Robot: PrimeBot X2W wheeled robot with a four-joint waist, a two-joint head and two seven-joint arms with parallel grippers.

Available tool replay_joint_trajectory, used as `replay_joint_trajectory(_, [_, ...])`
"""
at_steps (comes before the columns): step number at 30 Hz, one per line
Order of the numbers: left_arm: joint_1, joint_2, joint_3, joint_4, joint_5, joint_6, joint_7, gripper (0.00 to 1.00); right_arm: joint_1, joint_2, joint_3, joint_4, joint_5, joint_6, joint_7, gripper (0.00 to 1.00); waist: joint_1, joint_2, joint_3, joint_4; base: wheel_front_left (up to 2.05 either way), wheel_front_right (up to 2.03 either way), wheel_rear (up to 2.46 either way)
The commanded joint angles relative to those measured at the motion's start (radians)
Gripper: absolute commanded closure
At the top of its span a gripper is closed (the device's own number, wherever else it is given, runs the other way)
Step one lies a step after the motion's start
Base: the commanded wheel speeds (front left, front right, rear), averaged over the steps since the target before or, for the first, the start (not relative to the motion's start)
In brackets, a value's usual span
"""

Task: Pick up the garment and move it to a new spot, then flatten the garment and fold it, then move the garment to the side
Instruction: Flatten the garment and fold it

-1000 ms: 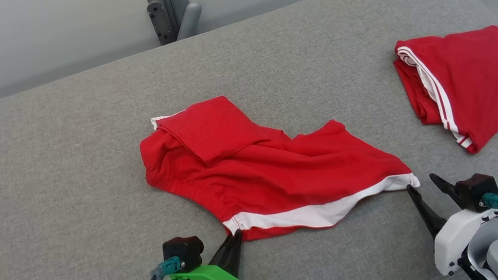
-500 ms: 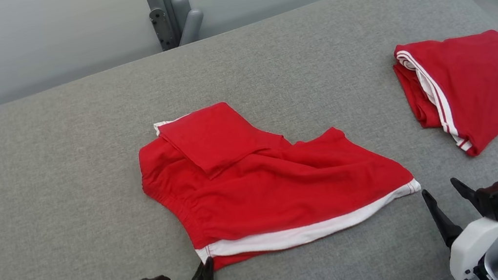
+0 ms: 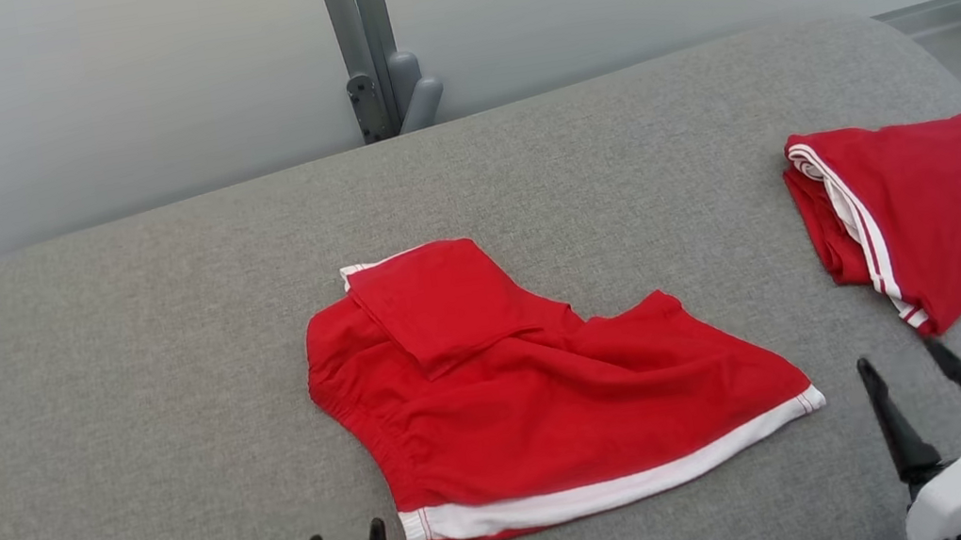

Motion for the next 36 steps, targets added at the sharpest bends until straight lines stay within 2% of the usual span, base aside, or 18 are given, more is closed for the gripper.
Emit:
replay_joint_trajectory(1, [0.028, 0.022, 0.026, -0.029, 0.033, 0.017, -0.013, 0.00, 0.021, 0.012, -0.042, -0.072, -0.026, -0.001, -0.002, 0.00, 0.0000, 0.0035, -0.025, 0.009, 0.00, 0.00, 0.00])
replay_joint_trajectory(4, [0.055, 0.044, 0.062, -0.076, 0.096, 0.026, -0.020, 0.00, 0.072, 0.043, -0.115, -0.183, -0.056, -0.001, -0.002, 0.00, 0.0000, 0.0035, -0.034, 0.027, 0.00, 0.00, 0.00])
replay_joint_trajectory(8, [0.097, 0.039, 0.142, -0.150, 0.183, 0.017, -0.019, 0.00, 0.126, 0.075, -0.167, -0.284, -0.082, -0.001, -0.003, 0.00, 0.0000, 0.0035, -0.044, 0.050, 0.00, 0.00, 0.00])
replay_joint_trajectory(13, [0.149, 0.013, 0.249, -0.211, 0.291, -0.036, -0.019, 0.00, 0.163, 0.088, -0.182, -0.326, -0.081, -0.001, -0.003, 0.00, 0.0000, 0.0035, -0.054, 0.074, 0.00, 0.00, 0.00])
replay_joint_trajectory(18, [0.198, -0.053, 0.361, -0.218, 0.369, -0.108, -0.018, 0.00, 0.189, 0.105, -0.189, -0.354, -0.070, -0.001, -0.002, 0.00, 0.0000, 0.0035, -0.065, 0.092, 0.00, 0.00, 0.00])
replay_joint_trajectory(21, [0.217, -0.091, 0.412, -0.203, 0.405, -0.161, -0.018, 0.00, 0.206, 0.106, -0.168, -0.339, -0.066, -0.001, -0.002, 0.00, 0.0000, 0.0035, -0.067, 0.097, 0.00, 0.00, 0.00])
replay_joint_trajectory(25, [0.219, -0.128, 0.460, -0.178, 0.439, -0.205, -0.018, 0.00, 0.205, 0.104, -0.153, -0.319, -0.059, -0.001, -0.003, 0.00, 0.0000, 0.0035, -0.068, 0.099, 0.00, 0.00, 0.00])
replay_joint_trajectory(32, [0.209, -0.157, 0.482, -0.153, 0.445, -0.238, -0.018, 0.00, 0.201, 0.095, -0.118, -0.281, -0.032, -0.001, -0.003, 0.00, 0.0000, 0.0035, -0.067, 0.091, 0.00, 0.00, 0.00])
replay_joint_trajectory(36, [0.181, -0.163, 0.434, -0.088, 0.403, -0.249, -0.018, 0.00, 0.164, 0.055, -0.058, -0.175, -0.009, -0.001, -0.003, 0.00, 0.0000, 0.0035, -0.052, 0.080, 0.00, 0.00, 0.00])
